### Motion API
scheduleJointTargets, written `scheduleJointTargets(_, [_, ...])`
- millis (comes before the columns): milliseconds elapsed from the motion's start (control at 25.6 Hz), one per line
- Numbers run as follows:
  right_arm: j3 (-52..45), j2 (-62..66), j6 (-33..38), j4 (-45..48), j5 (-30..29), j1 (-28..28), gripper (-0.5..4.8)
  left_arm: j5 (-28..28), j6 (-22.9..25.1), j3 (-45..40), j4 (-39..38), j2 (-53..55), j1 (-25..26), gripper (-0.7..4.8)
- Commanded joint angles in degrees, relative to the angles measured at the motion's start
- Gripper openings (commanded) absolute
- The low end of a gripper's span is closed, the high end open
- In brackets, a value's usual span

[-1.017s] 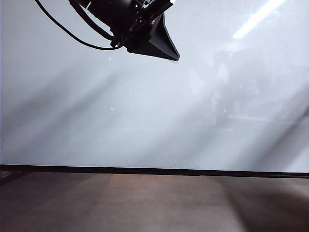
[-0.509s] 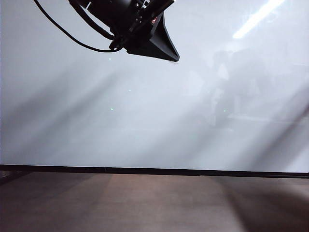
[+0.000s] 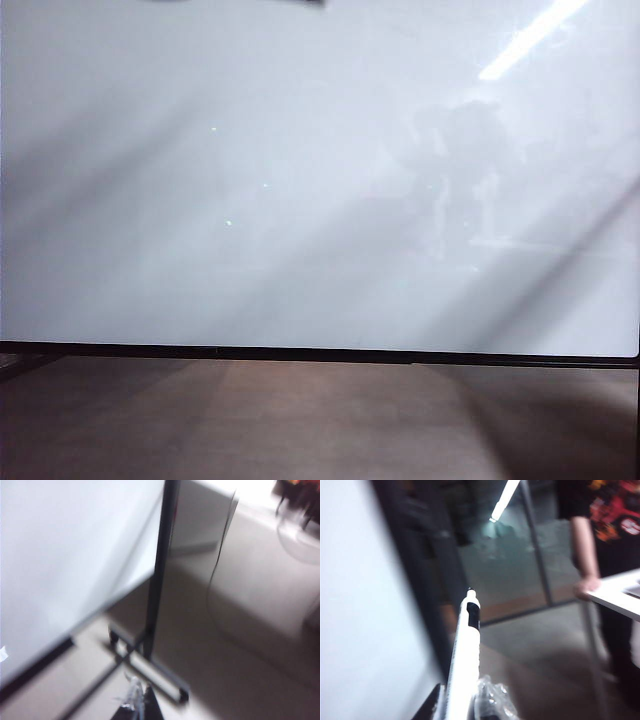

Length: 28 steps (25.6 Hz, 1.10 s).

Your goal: Reach to the right to find the marker pen, pick it up, and write the number 0 on the whiteboard.

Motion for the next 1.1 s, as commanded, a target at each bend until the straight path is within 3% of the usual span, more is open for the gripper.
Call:
scheduleJointTargets(39, [-1.25, -15.28, 5.42, -15.67, -7.93, 3.93, -0.05, -4.04, -3.98, 0.48, -0.31, -6.49, 0.74, -0.05])
scheduleJointTargets(117, [-0.26, -28.37, 1.14, -33.09, -3.19, 10.32, -0.05, -4.90, -7.43, 0.48, -0.22, -9.60, 0.85, -0.05])
scheduleJointTargets(235, [5.31, -44.87, -14.19, -57.48, 16.37, 23.41, -0.05, -4.87, -7.72, 0.48, -1.27, -11.56, 1.31, -0.05])
scheduleJointTargets(352, [9.86, -49.92, -14.60, -66.84, 27.36, 32.72, -0.05, -4.76, -7.76, 0.50, -2.75, -11.65, 1.31, -0.05])
scheduleJointTargets(704, [23.93, -44.65, -22.01, -82.40, 33.64, 51.80, -0.05, -4.66, -6.29, 0.74, -4.17, -11.50, 1.33, -0.05])
scheduleJointTargets(861, [29.64, -38.69, -24.00, -82.27, 33.44, 53.83, -0.05, -2.64, -6.29, 4.26, -5.73, -10.60, 1.33, -0.05])
scheduleJointTargets(1096, [37.00, -29.66, -26.82, -78.01, 33.42, 53.64, -0.05, -2.82, -6.27, 17.16, -12.98, -4.11, 1.31, -0.05])
